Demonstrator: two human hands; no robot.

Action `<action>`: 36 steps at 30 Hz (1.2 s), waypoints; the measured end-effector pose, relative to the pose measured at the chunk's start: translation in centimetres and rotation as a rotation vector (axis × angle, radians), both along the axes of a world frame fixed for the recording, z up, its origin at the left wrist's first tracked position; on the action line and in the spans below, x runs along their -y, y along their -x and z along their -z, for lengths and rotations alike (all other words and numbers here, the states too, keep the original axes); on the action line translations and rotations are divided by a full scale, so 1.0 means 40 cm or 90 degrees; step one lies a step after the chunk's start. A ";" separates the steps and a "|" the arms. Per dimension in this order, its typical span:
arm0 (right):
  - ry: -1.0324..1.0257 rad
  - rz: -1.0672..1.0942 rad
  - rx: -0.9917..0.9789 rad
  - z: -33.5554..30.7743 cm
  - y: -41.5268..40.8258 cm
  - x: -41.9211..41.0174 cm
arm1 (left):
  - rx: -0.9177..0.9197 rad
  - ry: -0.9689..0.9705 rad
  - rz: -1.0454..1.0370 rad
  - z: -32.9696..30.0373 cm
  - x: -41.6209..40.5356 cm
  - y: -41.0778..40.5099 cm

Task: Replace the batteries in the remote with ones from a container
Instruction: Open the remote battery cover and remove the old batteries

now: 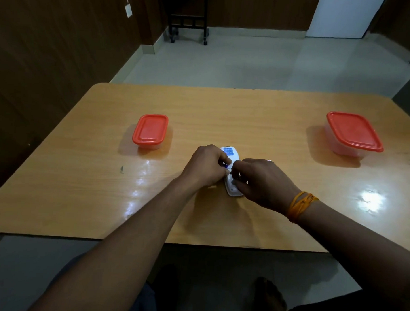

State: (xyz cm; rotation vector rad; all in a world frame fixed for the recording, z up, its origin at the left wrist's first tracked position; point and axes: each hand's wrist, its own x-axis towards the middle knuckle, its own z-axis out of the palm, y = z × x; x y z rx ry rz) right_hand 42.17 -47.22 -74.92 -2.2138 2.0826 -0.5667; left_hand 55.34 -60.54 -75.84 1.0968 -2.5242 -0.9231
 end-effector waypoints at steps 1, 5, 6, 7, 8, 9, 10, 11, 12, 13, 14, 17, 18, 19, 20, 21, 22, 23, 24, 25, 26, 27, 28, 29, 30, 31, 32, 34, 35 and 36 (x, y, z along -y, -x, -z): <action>0.012 0.028 0.006 0.005 -0.004 0.000 | -0.007 -0.007 -0.012 -0.001 -0.001 -0.001; 0.067 0.182 0.045 0.012 -0.001 -0.030 | -0.082 -0.002 -0.052 -0.011 -0.023 -0.001; 0.073 0.214 0.057 0.011 0.003 -0.045 | -0.103 -0.005 -0.055 -0.016 -0.037 0.002; 0.077 0.241 0.068 0.009 0.009 -0.062 | -0.121 -0.010 -0.053 -0.021 -0.054 0.007; 0.078 0.265 0.077 0.009 0.014 -0.080 | -0.135 -0.017 -0.046 -0.025 -0.074 0.014; 0.078 0.291 0.084 0.010 0.020 -0.098 | -0.144 -0.021 -0.035 -0.027 -0.096 0.023; 0.077 0.322 0.096 0.012 0.028 -0.118 | -0.147 -0.021 -0.019 -0.027 -0.119 0.034; 0.077 0.355 0.114 0.015 0.036 -0.137 | -0.146 -0.019 -0.003 -0.027 -0.142 0.046; 0.078 0.387 0.133 0.020 0.045 -0.157 | -0.143 -0.021 0.010 -0.026 -0.164 0.059; 0.079 0.415 0.146 0.027 0.054 -0.176 | -0.138 -0.027 0.021 -0.024 -0.186 0.072; 0.076 0.438 0.152 0.034 0.062 -0.193 | -0.133 -0.029 0.030 -0.019 -0.206 0.084; 0.062 0.481 0.148 0.054 0.080 -0.226 | -0.113 -0.004 0.045 0.002 -0.252 0.120; 0.055 0.494 0.147 0.059 0.084 -0.232 | -0.101 0.005 0.048 0.008 -0.261 0.130; 0.045 0.503 0.146 0.064 0.088 -0.237 | -0.088 0.013 0.050 0.014 -0.268 0.138; 0.031 0.507 0.144 0.070 0.091 -0.241 | -0.079 0.019 0.051 0.019 -0.273 0.145; 0.015 0.508 0.139 0.076 0.094 -0.244 | -0.070 0.025 0.051 0.023 -0.275 0.151; -0.002 0.511 0.136 0.081 0.096 -0.245 | -0.059 0.035 0.053 0.027 -0.278 0.156; -0.019 0.518 0.136 0.085 0.097 -0.245 | -0.046 0.049 0.055 0.029 -0.280 0.158; -0.035 0.527 0.136 0.087 0.098 -0.244 | -0.033 0.064 0.056 0.032 -0.283 0.160; -0.046 0.534 0.135 0.089 0.098 -0.242 | -0.026 0.076 0.056 0.036 -0.284 0.161; -0.053 0.539 0.135 0.091 0.098 -0.238 | -0.023 0.083 0.054 0.042 -0.284 0.161; -0.056 0.539 0.137 0.092 0.099 -0.235 | -0.025 0.086 0.052 0.047 -0.283 0.161; -0.056 0.536 0.142 0.094 0.100 -0.232 | -0.030 0.086 0.049 0.051 -0.282 0.161; -0.057 0.533 0.146 0.095 0.101 -0.230 | -0.034 0.088 0.046 0.055 -0.280 0.161; -0.059 0.532 0.149 0.095 0.103 -0.228 | -0.036 0.091 0.043 0.057 -0.279 0.162; -0.061 0.531 0.150 0.096 0.105 -0.228 | -0.037 0.095 0.041 0.059 -0.278 0.163; -0.064 0.531 0.151 0.097 0.106 -0.227 | -0.038 0.099 0.039 0.061 -0.277 0.164; -0.066 0.529 0.154 0.098 0.108 -0.227 | -0.043 0.102 0.036 0.064 -0.276 0.165; -0.067 0.528 0.156 0.098 0.109 -0.227 | -0.046 0.101 0.035 0.065 -0.275 0.165; -0.068 0.527 0.158 0.098 0.110 -0.227 | -0.049 0.099 0.033 0.066 -0.274 0.165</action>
